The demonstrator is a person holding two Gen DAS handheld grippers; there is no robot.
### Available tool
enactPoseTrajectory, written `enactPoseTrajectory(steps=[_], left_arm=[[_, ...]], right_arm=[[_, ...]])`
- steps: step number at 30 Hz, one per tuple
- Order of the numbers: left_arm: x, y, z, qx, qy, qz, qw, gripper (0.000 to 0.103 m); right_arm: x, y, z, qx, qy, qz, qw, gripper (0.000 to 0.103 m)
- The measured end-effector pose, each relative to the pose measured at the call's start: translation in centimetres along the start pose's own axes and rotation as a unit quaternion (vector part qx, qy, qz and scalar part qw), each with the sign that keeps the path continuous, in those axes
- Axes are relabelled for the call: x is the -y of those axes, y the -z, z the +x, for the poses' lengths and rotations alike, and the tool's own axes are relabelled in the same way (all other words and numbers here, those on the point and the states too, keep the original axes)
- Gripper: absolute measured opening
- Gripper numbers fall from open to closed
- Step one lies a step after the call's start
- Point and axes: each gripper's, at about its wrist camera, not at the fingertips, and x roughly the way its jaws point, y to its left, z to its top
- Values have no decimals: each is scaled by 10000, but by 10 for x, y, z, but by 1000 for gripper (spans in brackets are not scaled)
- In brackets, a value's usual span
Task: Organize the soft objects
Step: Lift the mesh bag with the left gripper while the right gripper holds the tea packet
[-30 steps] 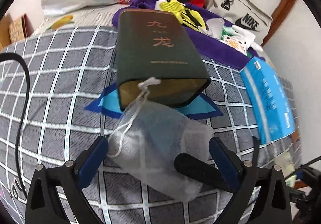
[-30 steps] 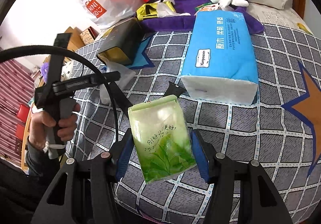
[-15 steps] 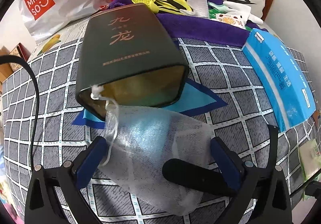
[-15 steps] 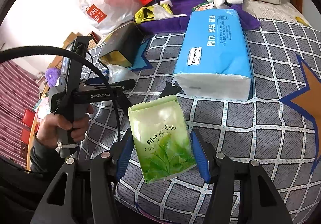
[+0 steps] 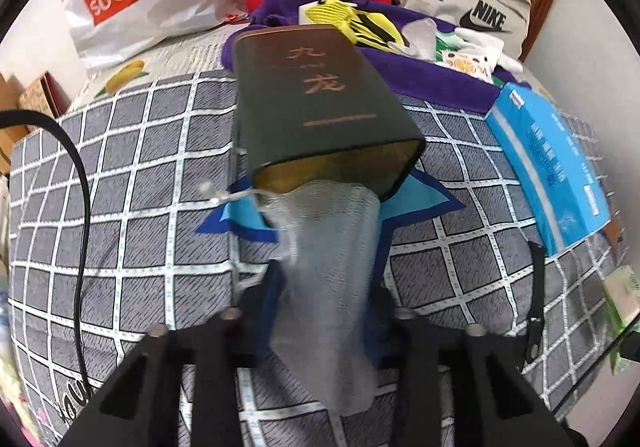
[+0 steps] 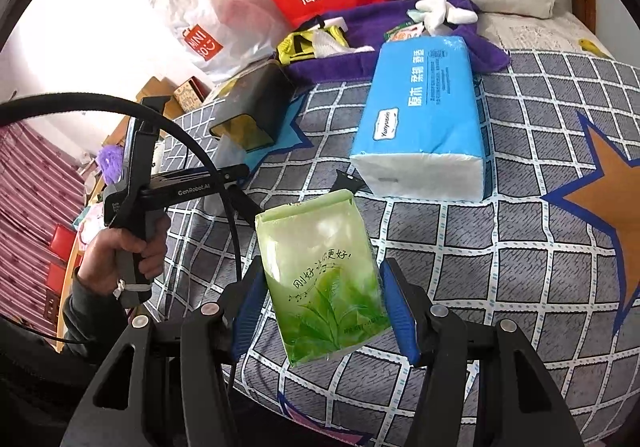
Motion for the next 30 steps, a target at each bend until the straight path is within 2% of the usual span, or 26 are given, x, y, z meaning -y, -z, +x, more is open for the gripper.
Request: enactPoseTrajectory(steps=[1,4,11,21,30], left_arm=[[-5,1,-2,-7,83,-49,10000,15],[-16,3,-5,-32,178,-178,9997,11],[-35,9,-31,169,406,-407,9982,11],[-53,10,-69,529,596,-732,9941,11],[-65,3,-97,841,505,-882,9913,11]], right_arm=[[-1,0,-1,23,17,-7,10000,56],[-3,0,-4,89,89,-11,9999,56],[-13,-5,-19,285,163,-125,9994,56],[-27,-13,-49,789,541,-321,9949,56],[-29,-27,-61,1004,584,-454,9922,56]])
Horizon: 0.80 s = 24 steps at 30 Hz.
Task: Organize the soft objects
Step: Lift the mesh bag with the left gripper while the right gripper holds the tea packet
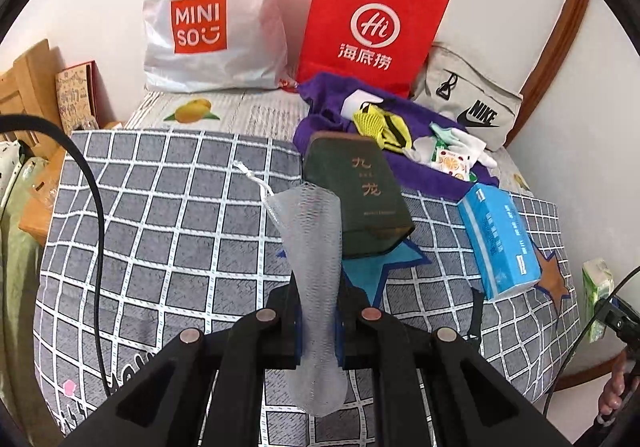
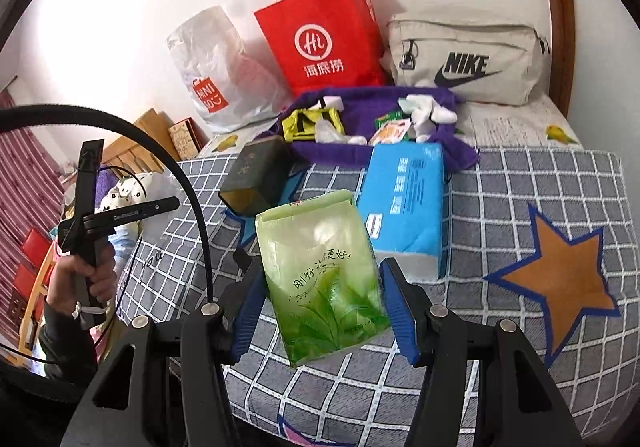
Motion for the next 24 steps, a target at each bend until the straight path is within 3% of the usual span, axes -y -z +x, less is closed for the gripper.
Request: enactPoseTrajectory(steps=[24], left_arm=[[26,-10,-9,227,309,256,9989,11]], right_arm=[[-2,-18,2,208,-70,-87,9997,56]])
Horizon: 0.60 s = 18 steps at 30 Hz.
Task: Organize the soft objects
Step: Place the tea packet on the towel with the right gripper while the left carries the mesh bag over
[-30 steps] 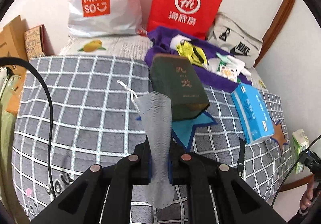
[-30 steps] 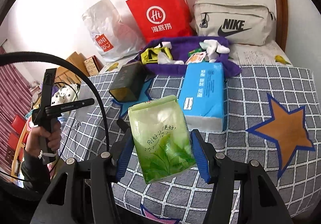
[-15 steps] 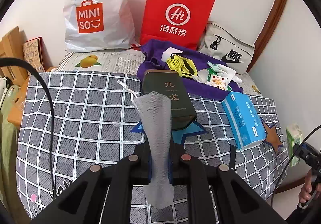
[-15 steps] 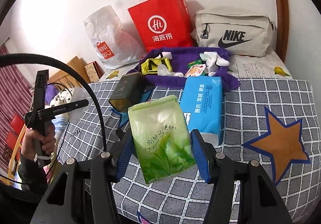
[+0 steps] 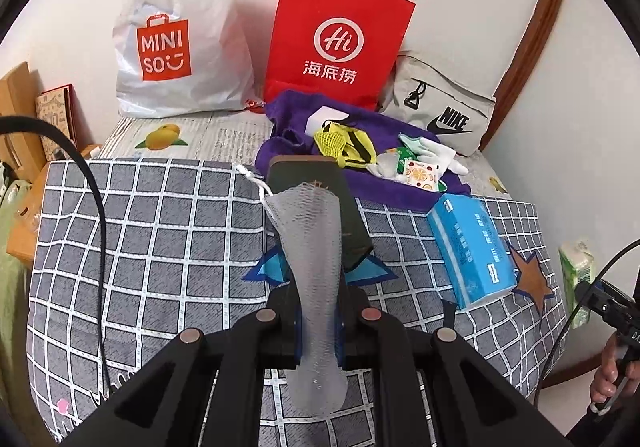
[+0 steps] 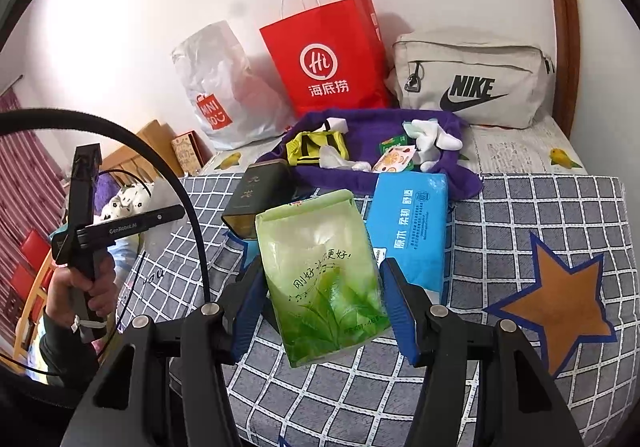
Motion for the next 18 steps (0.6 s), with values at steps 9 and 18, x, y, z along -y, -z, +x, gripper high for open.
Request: enactPoseTrajectory(steps=[9,18], left_arm=[[2,-15,-5,153,-149,83,9997,11],[15,-38,-9,364,-8,368,9987,11]], right_arm=[[0,-23,5,103,31,-108,9999,56],[8,-41,13,119,167,-30,9998,56]])
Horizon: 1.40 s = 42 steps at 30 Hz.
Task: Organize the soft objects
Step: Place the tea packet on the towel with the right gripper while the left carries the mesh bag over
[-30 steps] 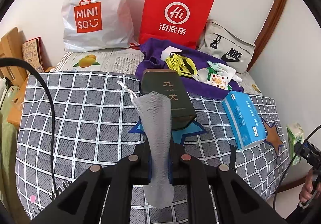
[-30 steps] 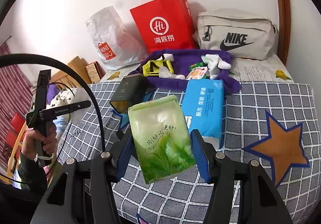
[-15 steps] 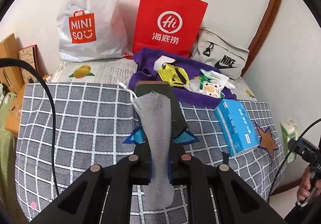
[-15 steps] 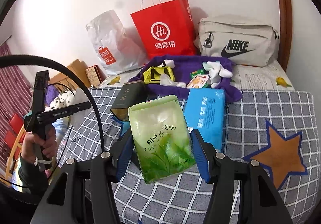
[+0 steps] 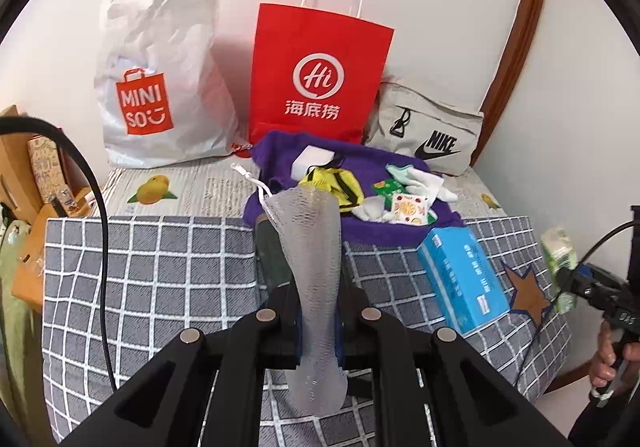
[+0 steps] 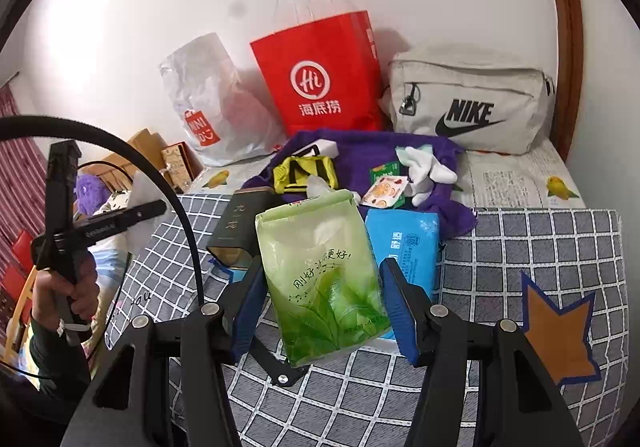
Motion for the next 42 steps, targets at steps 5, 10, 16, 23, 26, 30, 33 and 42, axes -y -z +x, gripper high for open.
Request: enactPoseTrajectory(steps=[5,10,16,23,26,30,33,42], left_arm=[[3,-11,1,67,77,53,9999,11],[3,-25,7,93,92,93,9999,11],[4,-51,28,9,162,160,9997,11],[4,-77,61,-131,304,252,9991,11],[8,-86,77,-226,345,307,9987,11],[12,-96,98,-332,478,365,9976,11],[13,-103,113,-453,617,359,9964,11],[10,-122,143,-608,580,405,9956,11]], right_arm=[[4,-7,10,6,64,-41,10000,56],[9,-24,26,4,104,-89,9999,56],[17,-52,47,67,185,-201,9996,56],[31,-80,82,-2,235,-222,9995,56],[42,-90,100,-120,244,-140,9995,56],[55,-108,133,-328,238,-115,9991,56],[59,-119,158,-470,281,-185,9983,56],[74,-140,241,-1120,-146,197,9934,56]])
